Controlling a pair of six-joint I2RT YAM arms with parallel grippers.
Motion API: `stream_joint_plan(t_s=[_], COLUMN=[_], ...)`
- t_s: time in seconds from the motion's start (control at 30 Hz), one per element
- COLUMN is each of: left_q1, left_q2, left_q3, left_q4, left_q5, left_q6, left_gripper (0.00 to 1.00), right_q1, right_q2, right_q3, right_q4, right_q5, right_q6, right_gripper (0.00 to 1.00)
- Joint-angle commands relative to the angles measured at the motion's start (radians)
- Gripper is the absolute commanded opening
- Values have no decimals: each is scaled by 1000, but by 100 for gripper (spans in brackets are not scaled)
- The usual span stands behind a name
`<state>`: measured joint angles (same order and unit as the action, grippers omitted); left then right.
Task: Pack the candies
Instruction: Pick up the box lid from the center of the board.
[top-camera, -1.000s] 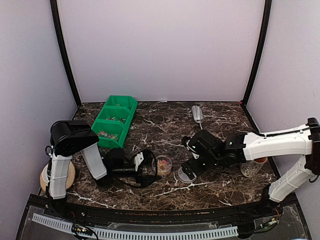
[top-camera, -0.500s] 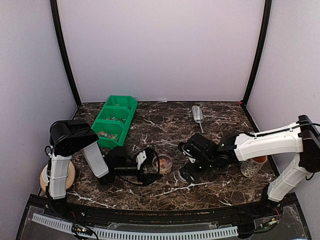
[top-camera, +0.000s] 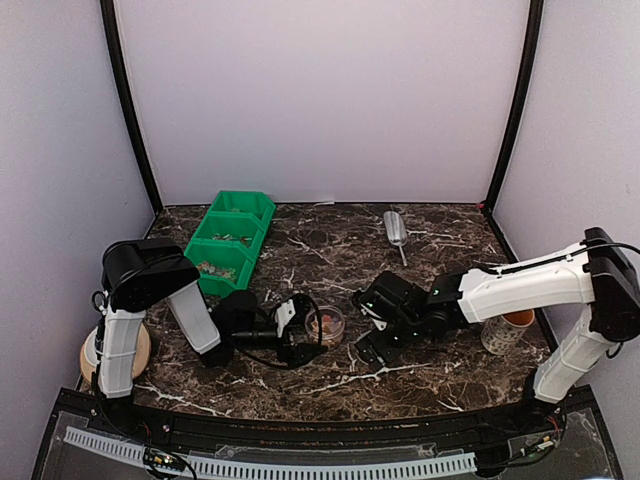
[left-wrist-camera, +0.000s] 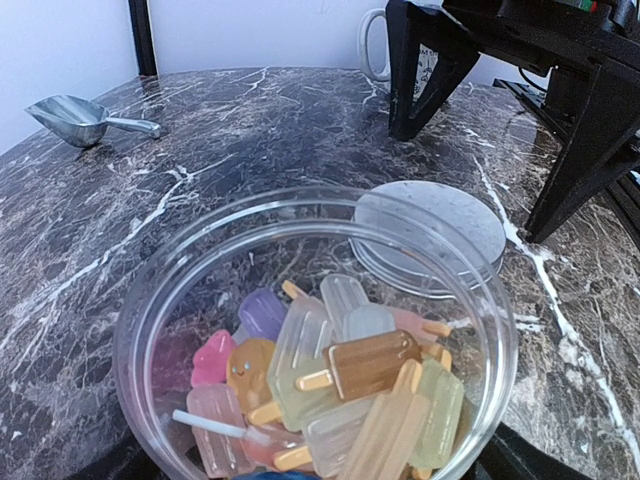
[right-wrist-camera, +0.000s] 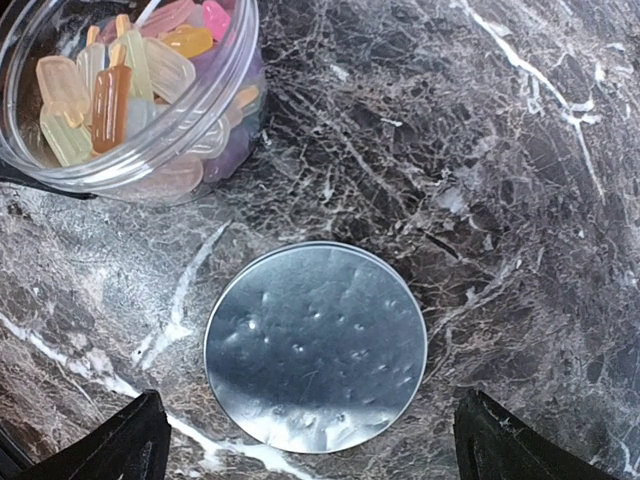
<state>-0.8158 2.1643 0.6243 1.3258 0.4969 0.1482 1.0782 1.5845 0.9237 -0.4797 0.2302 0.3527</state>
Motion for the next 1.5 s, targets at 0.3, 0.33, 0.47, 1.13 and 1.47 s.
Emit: stream_joint_plan(t_s=[0.3,0.33,0.47,1.13,1.47], left_q1=[0,-1,-3,-11,-13], left_q2=[59,60,59,60,59], left_q3=[-17,-16,-13,-2,-1], left_q4=[-204,-204,-207,-231,-234], left_q5=[5,4,3,0,-1], left_q6=[-25,-24,-22,-10,-10], left_gripper=[89,88,88,88,88], right_q1=[-8,-8,-9,-40,-41], right_q2=[87,90,97,125,124], right_q3=[39,40,42,28,8], right_q4=[22,27,33,104,103], right_q5=[-8,-8,-10,-59,-71], right_q6=[18,17,19,27,36], right_gripper=[100,100,100,92,91])
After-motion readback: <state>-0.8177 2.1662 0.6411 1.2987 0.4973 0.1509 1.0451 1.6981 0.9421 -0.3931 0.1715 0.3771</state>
